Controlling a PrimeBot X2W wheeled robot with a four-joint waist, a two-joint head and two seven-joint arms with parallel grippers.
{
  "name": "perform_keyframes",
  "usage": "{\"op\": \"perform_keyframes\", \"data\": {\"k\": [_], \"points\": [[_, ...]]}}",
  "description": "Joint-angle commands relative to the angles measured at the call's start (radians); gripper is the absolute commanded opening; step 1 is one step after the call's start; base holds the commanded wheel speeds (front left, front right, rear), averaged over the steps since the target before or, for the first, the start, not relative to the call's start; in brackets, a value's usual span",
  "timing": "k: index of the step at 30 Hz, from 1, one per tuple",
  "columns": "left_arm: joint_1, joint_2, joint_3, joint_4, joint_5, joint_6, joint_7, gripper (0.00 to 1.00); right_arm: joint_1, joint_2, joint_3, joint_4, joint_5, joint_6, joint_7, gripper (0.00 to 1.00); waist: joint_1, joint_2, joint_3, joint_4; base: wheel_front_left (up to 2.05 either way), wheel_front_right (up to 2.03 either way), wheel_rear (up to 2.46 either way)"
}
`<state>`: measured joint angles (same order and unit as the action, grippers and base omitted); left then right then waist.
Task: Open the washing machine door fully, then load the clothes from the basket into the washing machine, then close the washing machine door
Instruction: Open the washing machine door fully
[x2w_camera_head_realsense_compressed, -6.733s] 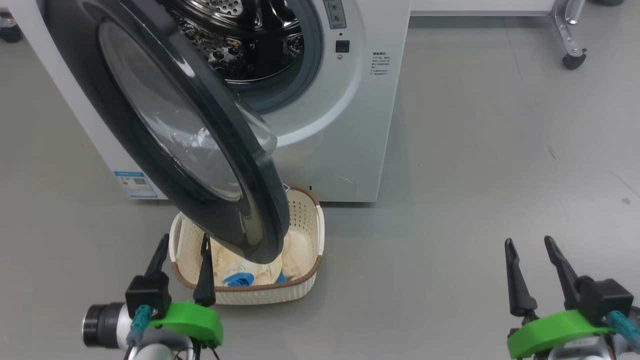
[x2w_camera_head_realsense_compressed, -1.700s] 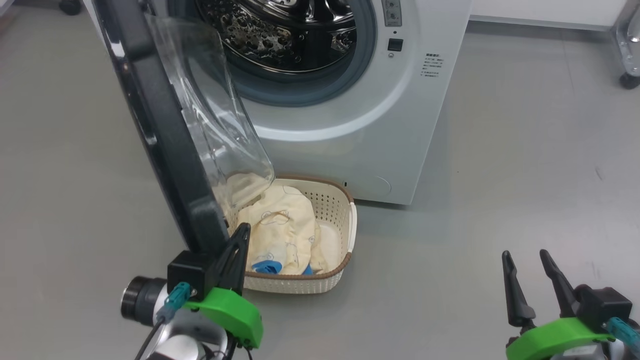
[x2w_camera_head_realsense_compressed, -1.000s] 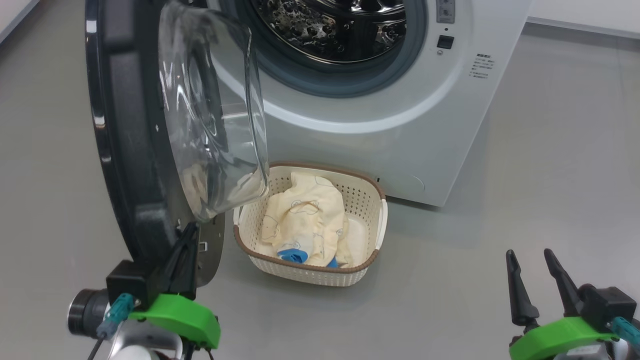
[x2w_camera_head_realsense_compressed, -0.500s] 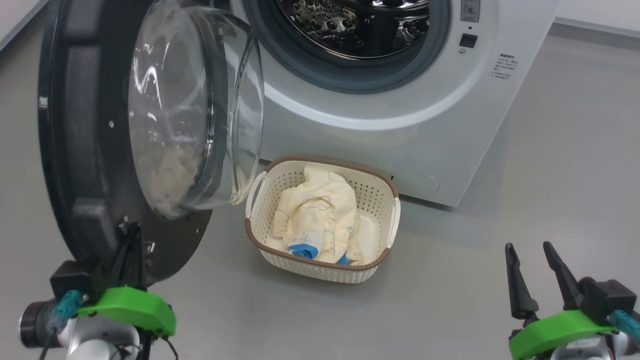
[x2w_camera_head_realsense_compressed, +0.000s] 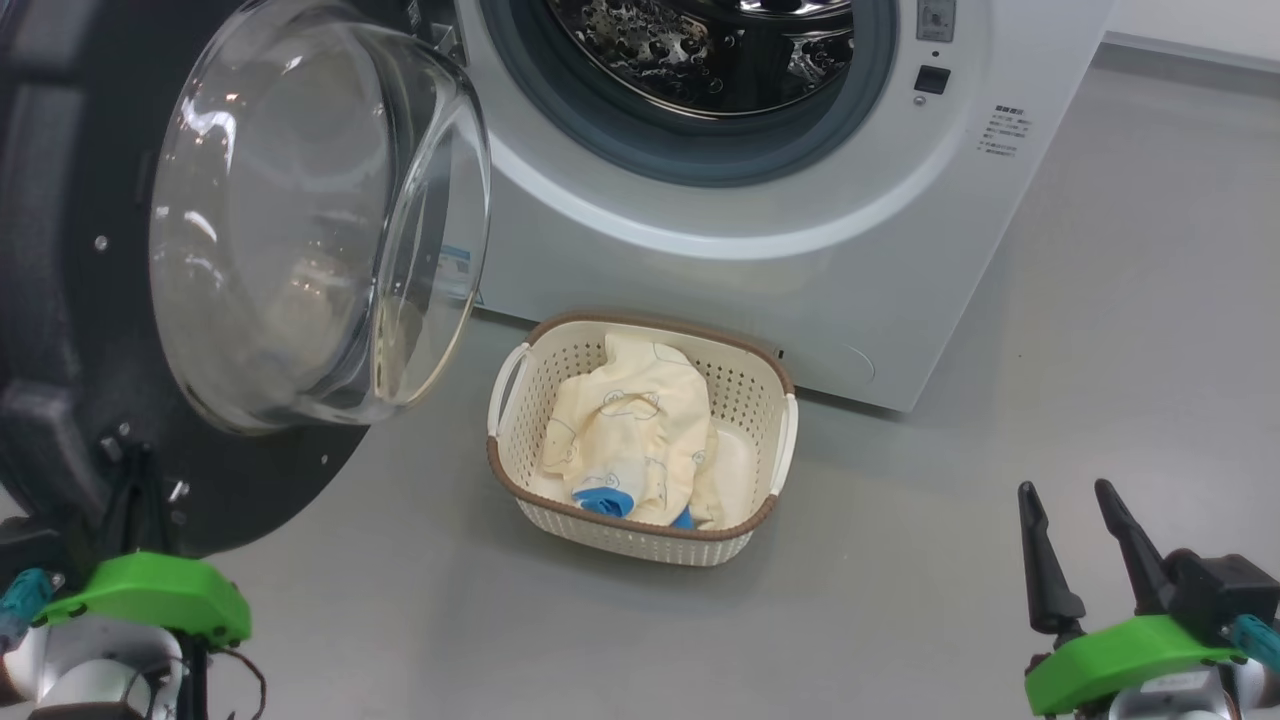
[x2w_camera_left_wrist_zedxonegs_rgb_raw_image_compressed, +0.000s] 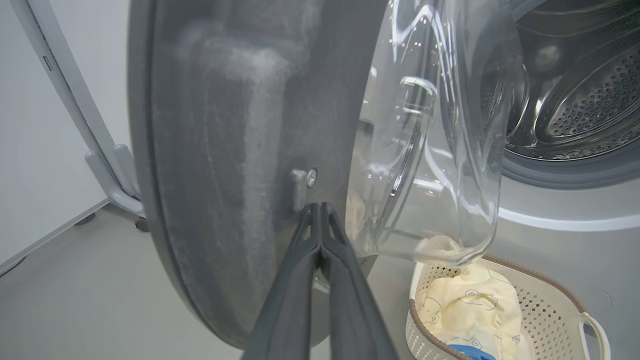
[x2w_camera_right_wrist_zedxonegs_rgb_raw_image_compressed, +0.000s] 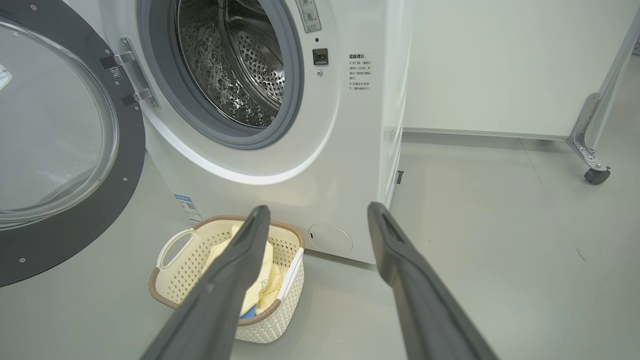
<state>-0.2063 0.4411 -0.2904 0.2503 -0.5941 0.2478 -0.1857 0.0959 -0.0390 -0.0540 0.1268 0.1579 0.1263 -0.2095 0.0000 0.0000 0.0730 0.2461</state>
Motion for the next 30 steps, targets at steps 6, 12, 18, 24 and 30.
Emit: {"op": "perform_keyframes", "data": {"k": [6, 12, 18, 24, 30], "points": [[-0.104, 0.075, 0.091, 0.059, -0.028, 0.067, -0.019, 0.0, -0.035, -0.011, 0.013, -0.043, -0.003, 0.004, 0.005, 1.0, 0.0, 0.0, 0.001, -0.008, 0.0, 0.0, 0.0], [-0.165, 0.095, 0.1, 0.128, -0.041, 0.047, -0.002, 0.0, -0.038, -0.011, 0.013, -0.054, -0.003, 0.004, 0.009, 1.0, 0.0, 0.0, 0.015, -0.018, 0.0, 0.0, 0.0], [-0.223, 0.106, 0.109, 0.178, -0.054, 0.035, 0.01, 0.0, -0.049, -0.011, 0.01, -0.068, -0.007, 0.004, 0.013, 1.0, 0.0, 0.0, 0.047, -0.03, 0.0, 0.0, 0.0], [-0.286, 0.108, 0.126, 0.256, -0.074, 0.021, 0.006, 0.0, -0.062, -0.011, 0.001, -0.073, -0.01, 0.004, 0.015, 1.0, 0.0, 0.0, 0.078, -0.044, 0.0, 0.0, 0.0], [-0.353, 0.116, 0.133, 0.336, -0.085, -0.007, -0.003, 0.0, -0.078, -0.011, -0.003, -0.082, -0.017, 0.004, 0.018, 1.0, 0.0, 0.0, 0.106, -0.055, 0.0, 0.0, 0.0]]}}
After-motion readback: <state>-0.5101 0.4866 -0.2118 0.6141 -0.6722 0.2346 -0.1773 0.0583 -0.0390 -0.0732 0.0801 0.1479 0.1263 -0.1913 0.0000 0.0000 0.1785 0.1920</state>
